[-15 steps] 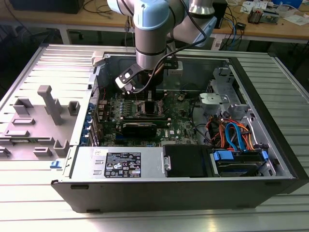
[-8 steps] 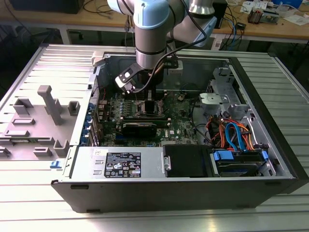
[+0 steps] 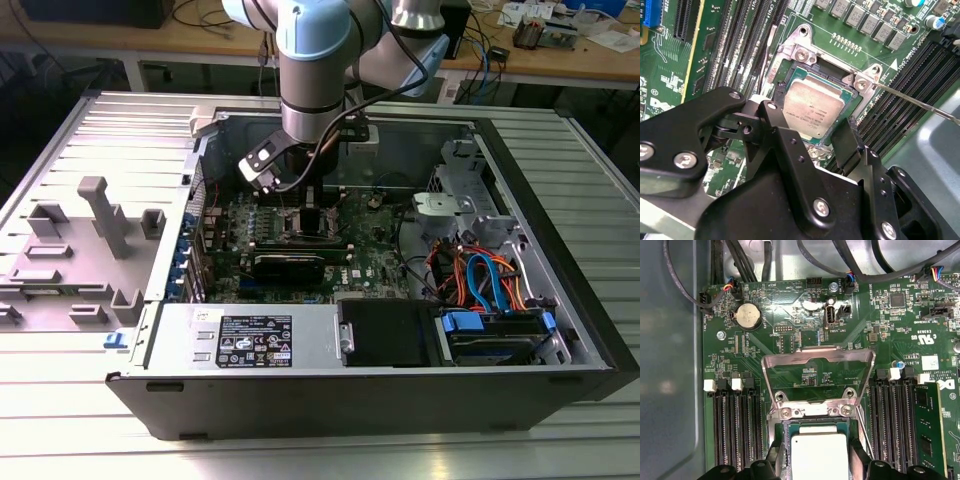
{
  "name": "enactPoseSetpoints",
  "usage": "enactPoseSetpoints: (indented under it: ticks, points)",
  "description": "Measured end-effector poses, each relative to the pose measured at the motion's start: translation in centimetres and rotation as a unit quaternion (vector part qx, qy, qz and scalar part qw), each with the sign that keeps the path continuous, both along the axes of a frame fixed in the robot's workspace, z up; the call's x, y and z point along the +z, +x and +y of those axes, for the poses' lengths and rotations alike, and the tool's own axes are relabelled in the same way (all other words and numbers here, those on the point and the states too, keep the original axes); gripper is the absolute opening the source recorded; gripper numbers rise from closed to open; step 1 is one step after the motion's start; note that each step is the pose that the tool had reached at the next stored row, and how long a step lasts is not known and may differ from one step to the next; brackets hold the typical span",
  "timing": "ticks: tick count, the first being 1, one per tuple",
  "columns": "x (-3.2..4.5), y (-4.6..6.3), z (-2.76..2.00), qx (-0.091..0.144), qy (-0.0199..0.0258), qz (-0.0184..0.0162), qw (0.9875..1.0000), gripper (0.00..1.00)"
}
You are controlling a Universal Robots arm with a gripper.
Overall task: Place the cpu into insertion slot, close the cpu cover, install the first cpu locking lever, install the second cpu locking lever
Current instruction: 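Place the cpu into insertion slot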
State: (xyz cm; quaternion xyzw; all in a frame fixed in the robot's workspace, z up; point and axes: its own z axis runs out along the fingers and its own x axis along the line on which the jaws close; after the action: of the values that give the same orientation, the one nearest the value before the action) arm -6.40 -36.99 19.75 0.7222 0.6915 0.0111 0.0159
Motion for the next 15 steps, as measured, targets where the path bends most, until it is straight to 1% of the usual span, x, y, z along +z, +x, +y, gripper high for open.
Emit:
enactPoseSetpoints:
  ticks: [2,4,5,6,15]
  points:
    - [0.0,0.0,0.0,0.007,0.0,0.0,1.0,0.62]
    - [0.0,0.0,0.0,0.008,-0.0001,0.0,1.0,0.62]
    - [0.05,-0.01,-0.03,0.008,-0.0009,0.0003,1.0,0.61]
    - [0.03,-0.01,-0.02,0.008,-0.0004,0.0002,1.0,0.57]
    - [0.08,0.0,0.0,0.008,0.0,0.0,1.0,0.57]
